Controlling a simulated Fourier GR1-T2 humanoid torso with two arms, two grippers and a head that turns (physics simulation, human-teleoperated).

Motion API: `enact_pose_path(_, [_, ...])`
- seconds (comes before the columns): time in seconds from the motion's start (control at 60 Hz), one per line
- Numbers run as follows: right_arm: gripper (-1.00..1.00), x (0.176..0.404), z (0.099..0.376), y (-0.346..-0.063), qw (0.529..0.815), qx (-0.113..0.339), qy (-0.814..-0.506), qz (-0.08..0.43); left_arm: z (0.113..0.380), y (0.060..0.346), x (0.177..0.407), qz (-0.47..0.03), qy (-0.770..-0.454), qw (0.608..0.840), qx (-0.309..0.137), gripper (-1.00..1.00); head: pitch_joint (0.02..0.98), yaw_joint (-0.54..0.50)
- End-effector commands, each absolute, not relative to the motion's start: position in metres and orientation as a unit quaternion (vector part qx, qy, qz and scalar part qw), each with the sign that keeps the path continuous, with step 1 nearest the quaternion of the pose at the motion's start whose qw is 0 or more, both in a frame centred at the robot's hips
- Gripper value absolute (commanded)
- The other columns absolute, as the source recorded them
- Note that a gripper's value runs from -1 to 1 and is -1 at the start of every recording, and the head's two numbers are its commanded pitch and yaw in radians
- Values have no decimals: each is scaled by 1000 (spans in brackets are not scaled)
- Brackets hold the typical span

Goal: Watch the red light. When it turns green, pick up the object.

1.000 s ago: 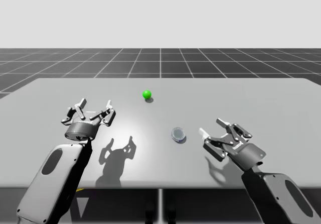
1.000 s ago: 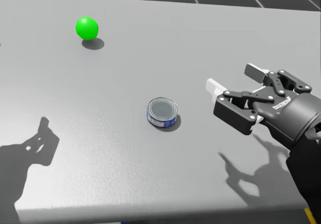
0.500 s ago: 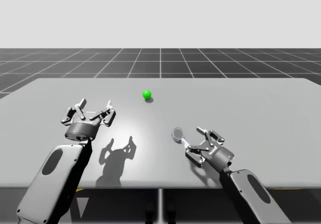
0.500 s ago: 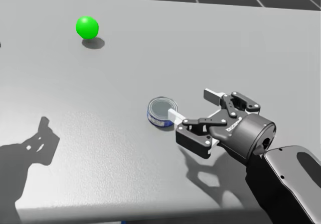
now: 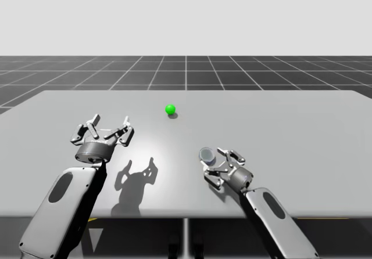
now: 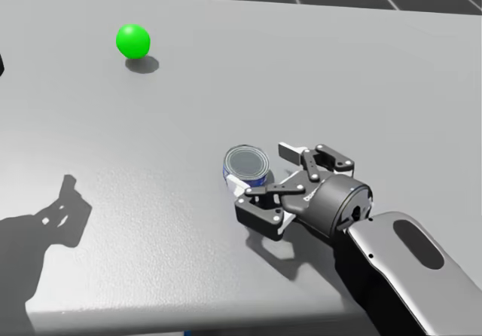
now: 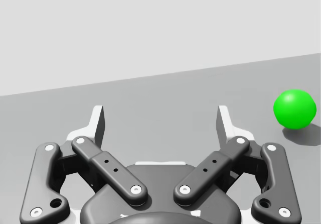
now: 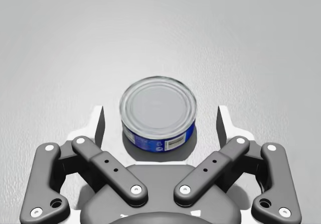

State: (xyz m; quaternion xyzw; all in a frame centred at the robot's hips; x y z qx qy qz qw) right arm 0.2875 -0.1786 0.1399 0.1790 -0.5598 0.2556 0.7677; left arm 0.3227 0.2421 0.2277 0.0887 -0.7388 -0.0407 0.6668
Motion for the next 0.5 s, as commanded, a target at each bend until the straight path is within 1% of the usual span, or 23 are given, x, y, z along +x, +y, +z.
enact_pose_path(0.017, [-1000, 295, 135, -169, 768, 175, -557, 263, 228, 242, 323, -40, -739, 667, 89, -1000, 834, -139])
enact_pose_path(0.233, [-1000, 306, 130, -158, 770, 166, -551, 275, 228, 242, 322, -40, -739, 667, 88, -1000, 838, -133])
enact_pose_path(0.467, [-1000, 309, 124, -156, 779, 151, -545, 272, 228, 242, 322, -40, -739, 667, 88, -1000, 837, -130])
enact_pose_path(0.5, [-1000, 308, 124, -157, 777, 147, -543, 283, 228, 242, 322, -40, -739, 667, 88, -1000, 836, -131])
